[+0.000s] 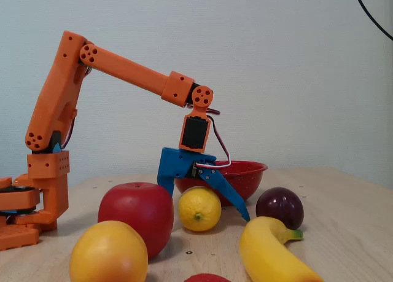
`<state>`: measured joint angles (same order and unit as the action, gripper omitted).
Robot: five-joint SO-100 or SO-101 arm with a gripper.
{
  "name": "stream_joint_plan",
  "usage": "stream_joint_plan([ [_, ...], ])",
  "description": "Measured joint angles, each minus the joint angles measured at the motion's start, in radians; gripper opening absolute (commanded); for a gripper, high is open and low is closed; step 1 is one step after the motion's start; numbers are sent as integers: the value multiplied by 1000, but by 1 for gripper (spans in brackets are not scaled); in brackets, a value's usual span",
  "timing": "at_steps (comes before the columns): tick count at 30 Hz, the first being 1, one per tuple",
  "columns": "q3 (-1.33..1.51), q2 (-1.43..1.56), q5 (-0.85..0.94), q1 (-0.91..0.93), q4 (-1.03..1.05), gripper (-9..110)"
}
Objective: Put the lemon in the red bowl.
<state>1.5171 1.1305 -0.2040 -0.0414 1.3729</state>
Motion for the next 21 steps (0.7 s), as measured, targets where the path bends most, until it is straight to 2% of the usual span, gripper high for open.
stream_joint_plan([
  [21, 0, 3, -8, -2, -8, 38],
])
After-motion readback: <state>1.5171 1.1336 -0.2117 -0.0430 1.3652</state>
